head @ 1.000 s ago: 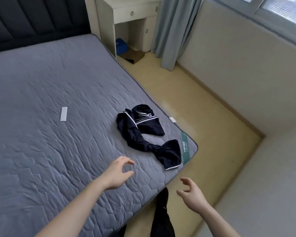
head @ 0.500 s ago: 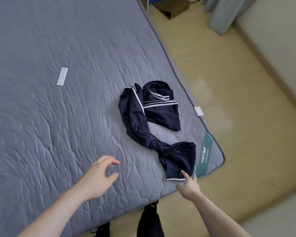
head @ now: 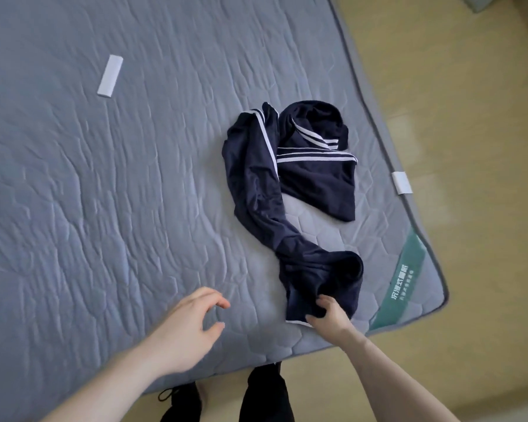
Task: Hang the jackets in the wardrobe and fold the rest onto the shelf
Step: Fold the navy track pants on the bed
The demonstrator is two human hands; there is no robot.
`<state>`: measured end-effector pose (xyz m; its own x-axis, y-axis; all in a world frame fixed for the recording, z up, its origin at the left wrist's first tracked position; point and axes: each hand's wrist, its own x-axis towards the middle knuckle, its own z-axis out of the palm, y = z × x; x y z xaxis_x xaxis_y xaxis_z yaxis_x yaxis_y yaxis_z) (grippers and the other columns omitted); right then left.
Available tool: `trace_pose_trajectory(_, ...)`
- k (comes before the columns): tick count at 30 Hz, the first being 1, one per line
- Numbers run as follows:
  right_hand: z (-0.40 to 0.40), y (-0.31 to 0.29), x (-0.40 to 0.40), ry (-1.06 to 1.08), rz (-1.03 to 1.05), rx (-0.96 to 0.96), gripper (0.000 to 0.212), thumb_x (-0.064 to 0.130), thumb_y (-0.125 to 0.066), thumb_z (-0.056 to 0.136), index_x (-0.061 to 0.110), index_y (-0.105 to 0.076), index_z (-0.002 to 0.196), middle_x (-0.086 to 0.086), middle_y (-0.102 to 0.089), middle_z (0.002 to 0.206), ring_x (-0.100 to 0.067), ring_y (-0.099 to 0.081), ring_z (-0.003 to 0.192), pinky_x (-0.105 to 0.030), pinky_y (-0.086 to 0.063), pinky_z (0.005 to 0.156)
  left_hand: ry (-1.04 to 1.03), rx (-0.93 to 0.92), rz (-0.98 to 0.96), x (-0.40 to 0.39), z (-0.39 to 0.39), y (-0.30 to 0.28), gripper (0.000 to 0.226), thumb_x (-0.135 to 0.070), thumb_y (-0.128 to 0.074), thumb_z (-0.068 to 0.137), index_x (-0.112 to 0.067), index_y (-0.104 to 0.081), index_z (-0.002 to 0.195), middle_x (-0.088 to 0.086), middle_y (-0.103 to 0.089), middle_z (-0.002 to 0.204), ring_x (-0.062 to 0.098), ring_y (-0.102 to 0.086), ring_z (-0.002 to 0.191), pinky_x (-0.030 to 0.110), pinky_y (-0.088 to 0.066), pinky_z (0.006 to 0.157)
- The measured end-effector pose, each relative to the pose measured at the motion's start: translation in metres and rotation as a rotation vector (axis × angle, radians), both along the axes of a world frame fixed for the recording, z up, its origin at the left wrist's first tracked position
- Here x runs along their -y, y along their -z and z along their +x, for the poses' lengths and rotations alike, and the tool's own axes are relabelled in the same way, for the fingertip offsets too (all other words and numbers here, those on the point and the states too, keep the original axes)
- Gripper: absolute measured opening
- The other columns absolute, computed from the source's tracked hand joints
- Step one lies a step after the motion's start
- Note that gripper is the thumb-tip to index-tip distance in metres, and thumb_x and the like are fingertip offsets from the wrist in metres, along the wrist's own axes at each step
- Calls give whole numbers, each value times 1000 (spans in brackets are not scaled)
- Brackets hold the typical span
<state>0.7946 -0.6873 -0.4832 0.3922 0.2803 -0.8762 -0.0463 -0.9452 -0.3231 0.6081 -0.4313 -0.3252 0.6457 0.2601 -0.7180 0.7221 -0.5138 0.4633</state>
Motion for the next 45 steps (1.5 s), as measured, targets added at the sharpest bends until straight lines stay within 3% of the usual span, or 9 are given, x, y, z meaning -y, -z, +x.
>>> trace_pose_trajectory(3,-24,-56,-17,113,179,-113,48,11,-72,96,5,-59,142,-5,-51,154,-12,-50,135,-15,-38,102,-46,10,2,-8,-21,-28,24,-33,-62,98,-42,-58,120,-32,-47,126,-7,-52,114,18,-39,97)
trace_pose_trajectory(7,-62,-163,-42,205,382,-366,33,10,-65,102,28,-69,129,12,-54,150,-3,-53,137,-23,-44,109,-102,9,-4,-26,-42,-71,29,-35,-63,97,-48,-52,120,-30,-47,125,-3,-53,118,21,-41,95)
trace_pose_trajectory(12,-106,-301,-76,254,605,-523,35,16,-65,100,23,-71,134,17,-55,152,-7,-50,142,-38,-47,114,-51,143,-14,-44,-77,-131,86,-43,-73,73,-37,-34,149,-20,-42,142,3,-48,129,28,-45,106)
trace_pose_trajectory(22,-196,-496,-141,124,978,-668,46,16,-53,105,6,-53,149,-2,-40,164,-23,-37,152,-46,-42,118,-408,618,-131,-60,-166,-274,10,-31,-59,85,-35,-64,92,-24,-69,96,-12,-61,91,12,-46,80)
trace_pose_trajectory(31,-241,-523,-196,309,1044,-95,50,4,-57,104,31,-56,145,10,-71,132,-12,-59,135,-31,-55,104,-613,862,-174,-129,-223,-414,29,-10,-45,80,-27,-67,70,-17,-61,66,3,-53,65,23,-41,62)
trace_pose_trajectory(34,-266,-497,-198,104,766,171,66,11,-71,97,39,-45,150,13,-52,151,-7,-51,139,-25,-54,96,-731,961,-289,-141,-223,-458,17,-8,-45,77,3,-58,78,10,-50,70,20,-48,67,30,-37,59)
trace_pose_trajectory(38,-311,-477,-216,-250,578,156,98,43,-90,73,40,-34,153,27,-43,148,1,-45,135,-27,-45,107,-716,1025,-351,-146,-217,-513,21,-3,-44,87,4,-59,100,17,-50,86,25,-51,75,30,-45,63)
trace_pose_trajectory(43,-342,-484,-268,-97,626,186,18,42,-70,95,28,-66,106,7,-72,104,-22,-72,108,-41,-61,90,-842,1084,-346,-167,-215,-551,28,0,-38,104,-3,-65,104,14,-69,89,15,-70,67,28,-60,58)
trace_pose_trajectory(45,-341,-499,-279,-21,638,168,17,38,-61,103,29,-65,89,-4,-75,101,-23,-74,97,-44,-59,89,-851,1128,-289,-190,-224,-549,23,-5,-44,105,-6,-66,112,14,-75,98,16,-75,80,35,-64,68)
